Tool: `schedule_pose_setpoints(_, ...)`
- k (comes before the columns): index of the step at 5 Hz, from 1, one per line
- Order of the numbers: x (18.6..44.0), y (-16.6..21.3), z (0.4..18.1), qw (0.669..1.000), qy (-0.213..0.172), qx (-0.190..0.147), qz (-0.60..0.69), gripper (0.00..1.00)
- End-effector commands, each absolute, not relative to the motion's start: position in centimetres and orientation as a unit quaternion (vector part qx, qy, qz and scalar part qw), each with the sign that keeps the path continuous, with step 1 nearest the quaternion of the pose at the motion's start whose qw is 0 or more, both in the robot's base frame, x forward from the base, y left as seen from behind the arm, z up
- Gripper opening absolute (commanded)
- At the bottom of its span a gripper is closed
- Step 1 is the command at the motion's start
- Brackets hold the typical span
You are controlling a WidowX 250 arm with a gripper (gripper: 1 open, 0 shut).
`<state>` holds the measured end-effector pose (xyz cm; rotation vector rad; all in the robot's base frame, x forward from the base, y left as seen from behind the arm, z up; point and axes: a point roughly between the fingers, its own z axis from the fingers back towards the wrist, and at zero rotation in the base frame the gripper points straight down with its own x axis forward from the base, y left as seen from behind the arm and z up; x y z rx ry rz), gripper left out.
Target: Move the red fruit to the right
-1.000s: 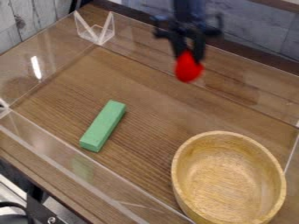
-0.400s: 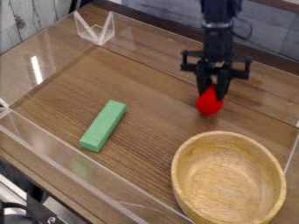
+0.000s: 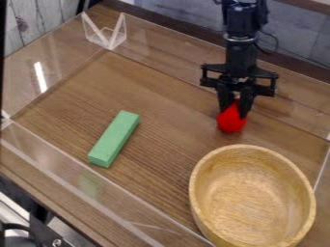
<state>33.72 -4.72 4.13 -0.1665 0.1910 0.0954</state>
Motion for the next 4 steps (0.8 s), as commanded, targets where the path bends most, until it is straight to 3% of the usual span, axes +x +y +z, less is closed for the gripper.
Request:
schedule_pose_setpoints(1,34.5,-4.6,5.6,0.994,0.057,-0.08,0.038,0.0)
schedule_pose_setpoints(4,35.8,-3.7,3.7,0.996,0.049,-0.064,0.034,0.0)
